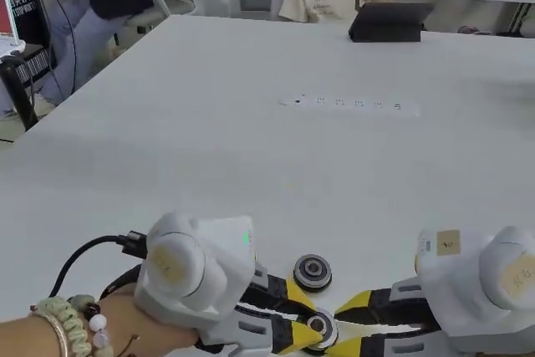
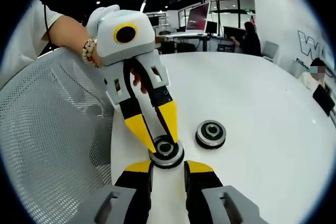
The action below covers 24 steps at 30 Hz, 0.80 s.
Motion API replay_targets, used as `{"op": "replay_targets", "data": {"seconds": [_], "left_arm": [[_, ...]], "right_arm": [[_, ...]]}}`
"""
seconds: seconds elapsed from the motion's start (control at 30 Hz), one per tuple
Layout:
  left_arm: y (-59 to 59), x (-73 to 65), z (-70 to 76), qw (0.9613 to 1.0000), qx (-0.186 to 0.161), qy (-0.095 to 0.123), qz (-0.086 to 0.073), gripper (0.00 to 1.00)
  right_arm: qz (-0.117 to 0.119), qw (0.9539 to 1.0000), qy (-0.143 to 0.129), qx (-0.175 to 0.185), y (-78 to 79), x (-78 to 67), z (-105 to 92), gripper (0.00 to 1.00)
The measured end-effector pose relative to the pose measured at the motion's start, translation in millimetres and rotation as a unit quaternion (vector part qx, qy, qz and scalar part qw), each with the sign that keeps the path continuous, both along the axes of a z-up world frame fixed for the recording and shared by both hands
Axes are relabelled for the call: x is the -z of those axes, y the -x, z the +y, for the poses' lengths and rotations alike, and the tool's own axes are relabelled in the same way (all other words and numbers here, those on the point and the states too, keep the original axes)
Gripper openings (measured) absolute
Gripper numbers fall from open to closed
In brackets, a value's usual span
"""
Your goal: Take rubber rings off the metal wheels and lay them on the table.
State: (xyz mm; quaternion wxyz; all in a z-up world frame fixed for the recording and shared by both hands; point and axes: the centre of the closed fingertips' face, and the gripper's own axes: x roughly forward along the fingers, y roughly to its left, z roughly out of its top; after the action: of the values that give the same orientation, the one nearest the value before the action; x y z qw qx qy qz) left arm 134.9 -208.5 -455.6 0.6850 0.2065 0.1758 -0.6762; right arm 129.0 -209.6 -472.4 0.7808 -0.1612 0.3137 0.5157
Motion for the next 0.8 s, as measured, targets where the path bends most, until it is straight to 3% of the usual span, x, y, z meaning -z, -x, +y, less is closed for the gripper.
{"op": "replay_targets", "data": {"seconds": [0.17,0.23,0.8], "left_arm": [[-0.1,-0.1,-0.1,1.0,-0.002,0.003,0.003,0.07],[-0.4,0.0,0.0,1.0,-0.002,0.005,0.005,0.07],[-0.3,-0.6,-0.2,0.9999,-0.001,0.011,0.006,0.07]], "right_arm": [[0.003,1.0,-0.001,-0.002,1.3,0.3,1.6,0.21],[0.01,0.9997,-0.022,0.006,0.8,-3.3,5.1,0.21],[-0.006,0.9999,0.001,-0.013,2.0,-0.3,2.0,0.18]]}}
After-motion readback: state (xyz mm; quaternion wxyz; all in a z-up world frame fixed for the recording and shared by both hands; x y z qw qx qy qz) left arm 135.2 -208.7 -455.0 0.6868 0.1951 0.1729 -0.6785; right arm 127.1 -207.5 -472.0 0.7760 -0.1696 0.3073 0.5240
